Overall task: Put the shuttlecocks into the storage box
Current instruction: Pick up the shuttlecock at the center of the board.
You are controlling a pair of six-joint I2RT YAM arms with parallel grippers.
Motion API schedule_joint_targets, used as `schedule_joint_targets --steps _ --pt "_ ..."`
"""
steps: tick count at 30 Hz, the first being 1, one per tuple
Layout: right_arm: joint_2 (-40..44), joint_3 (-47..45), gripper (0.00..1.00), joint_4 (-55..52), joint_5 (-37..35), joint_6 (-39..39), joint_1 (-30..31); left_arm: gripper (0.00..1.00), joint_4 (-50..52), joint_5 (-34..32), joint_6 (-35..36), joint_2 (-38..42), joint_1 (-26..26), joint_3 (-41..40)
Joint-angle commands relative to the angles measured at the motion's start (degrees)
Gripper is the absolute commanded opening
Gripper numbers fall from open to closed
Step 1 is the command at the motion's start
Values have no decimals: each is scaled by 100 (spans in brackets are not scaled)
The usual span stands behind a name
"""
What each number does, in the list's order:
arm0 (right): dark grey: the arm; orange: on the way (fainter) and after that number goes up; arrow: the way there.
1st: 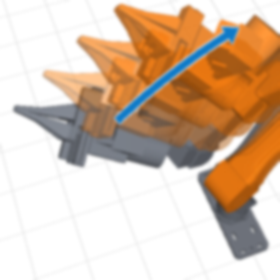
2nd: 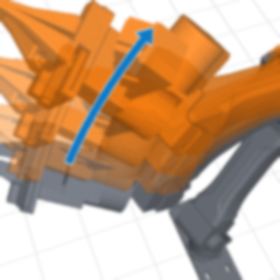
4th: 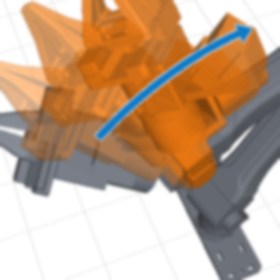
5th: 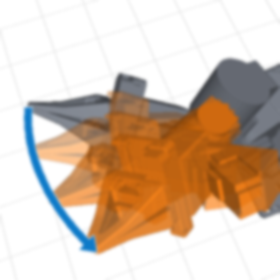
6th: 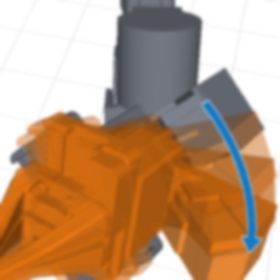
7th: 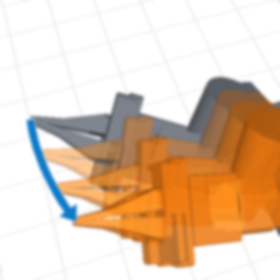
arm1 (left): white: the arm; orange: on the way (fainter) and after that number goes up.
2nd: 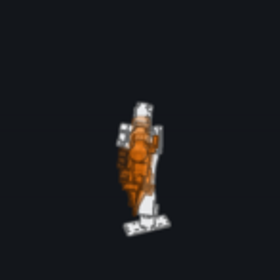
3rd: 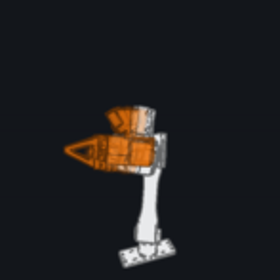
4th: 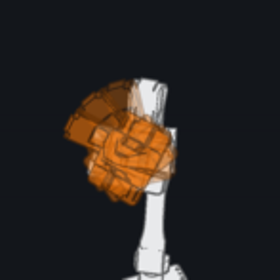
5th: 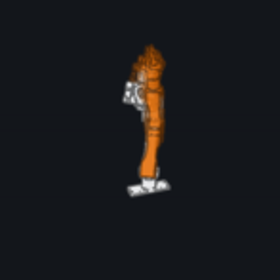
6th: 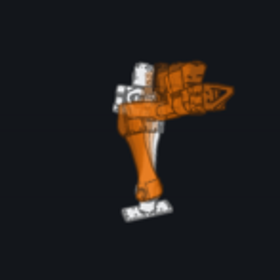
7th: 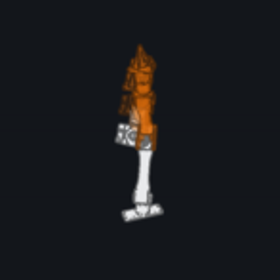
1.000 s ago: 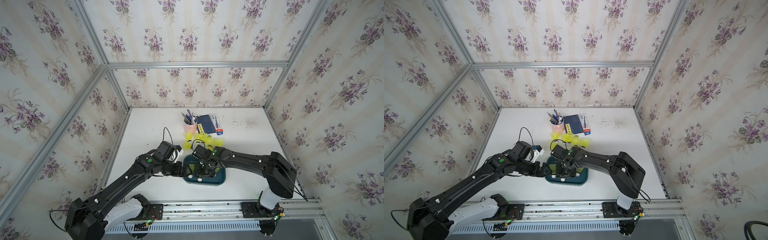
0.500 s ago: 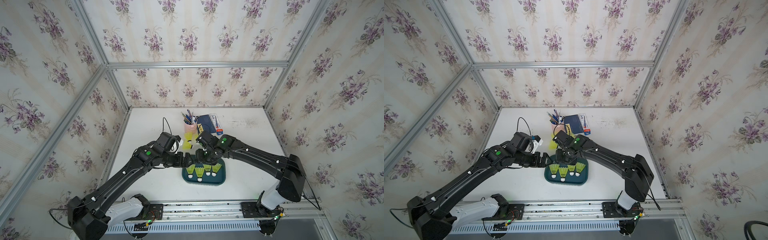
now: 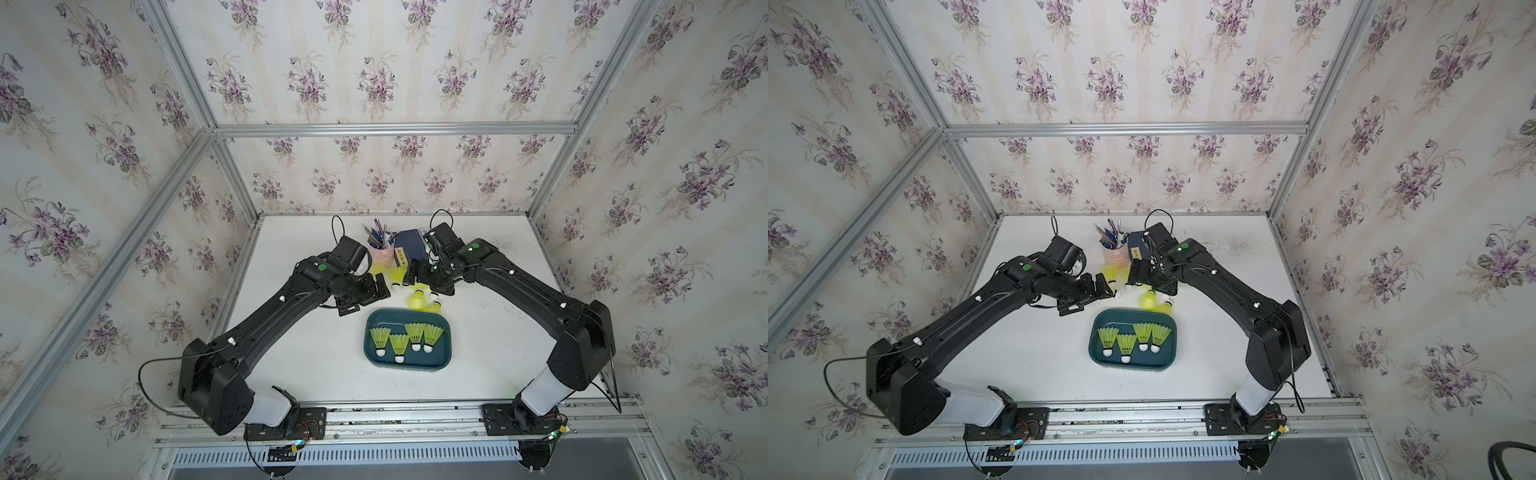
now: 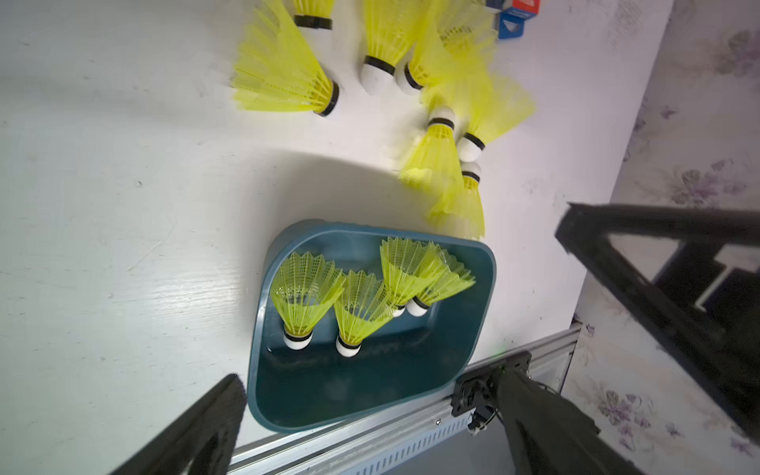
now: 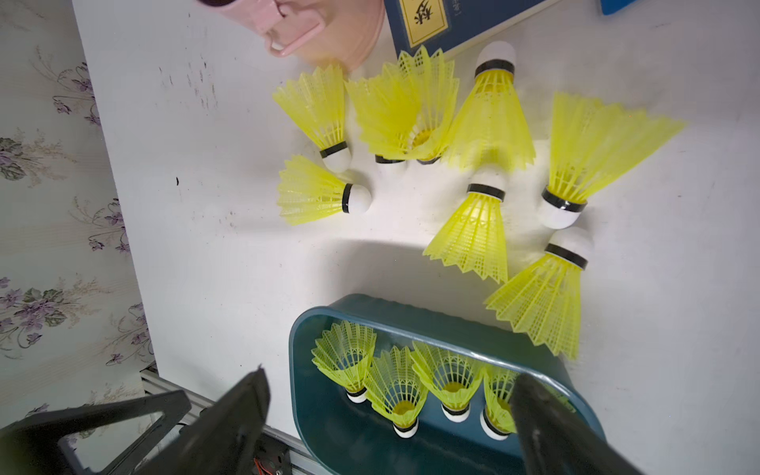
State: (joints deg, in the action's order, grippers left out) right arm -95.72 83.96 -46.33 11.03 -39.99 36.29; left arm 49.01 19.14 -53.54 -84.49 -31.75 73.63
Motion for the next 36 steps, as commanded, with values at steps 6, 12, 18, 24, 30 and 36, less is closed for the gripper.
schedule_joint_targets --steps 6,12,18,24,30,36 --pt "-277 68 98 203 408 668 -428 98 6 -340 -1429 -895 63 428" --pt "-479 120 94 227 486 942 -442 93 114 -443 -2080 -1603 70 1061" --pt "-647 138 99 332 815 1191 -465 90 94 -556 -2713 -2124 72 1324" --pt "-770 138 100 443 1196 1346 -727 84 47 -684 -3132 -2730 72 1780" --pt "-851 112 99 507 1607 1522 -897 77 45 -704 -3680 -3073 63 1952" --pt "-799 98 98 507 1700 1564 -956 72 66 -864 -4111 -3200 -53 2001"
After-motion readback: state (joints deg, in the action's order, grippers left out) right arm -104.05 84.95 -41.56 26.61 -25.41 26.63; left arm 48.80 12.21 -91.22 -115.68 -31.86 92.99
